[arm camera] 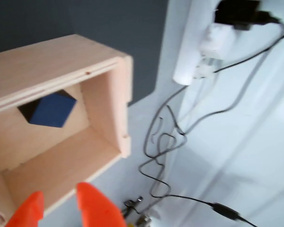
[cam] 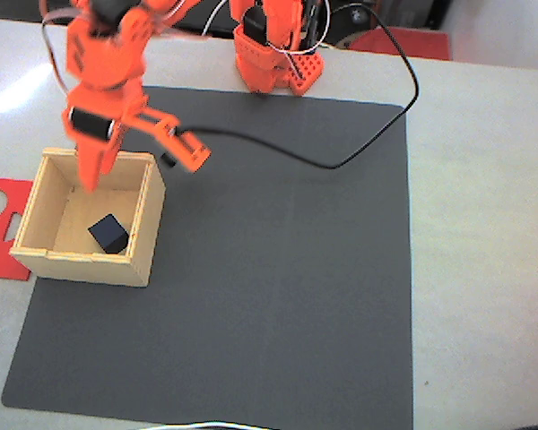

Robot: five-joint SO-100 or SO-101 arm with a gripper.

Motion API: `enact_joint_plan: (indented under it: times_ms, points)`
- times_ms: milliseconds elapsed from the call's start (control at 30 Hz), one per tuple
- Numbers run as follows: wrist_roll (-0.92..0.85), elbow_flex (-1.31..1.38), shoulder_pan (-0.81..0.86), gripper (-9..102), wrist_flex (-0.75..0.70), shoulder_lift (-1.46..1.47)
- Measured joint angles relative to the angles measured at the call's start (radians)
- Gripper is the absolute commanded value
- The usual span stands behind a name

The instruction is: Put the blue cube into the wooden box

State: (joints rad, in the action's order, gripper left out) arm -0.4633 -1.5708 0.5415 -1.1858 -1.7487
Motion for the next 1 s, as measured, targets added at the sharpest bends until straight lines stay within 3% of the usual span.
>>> enact_joint_plan:
  times_ms: [400, 667, 1000]
  points:
    - [-0.034, 0.003, -0.233, 0, -0.051, -0.805]
    - [-0.011, 0.006, -0.454, 0, -0.063, -1.074]
    - [0.064, -0.187, -0.532, 0, -0.069, -1.365]
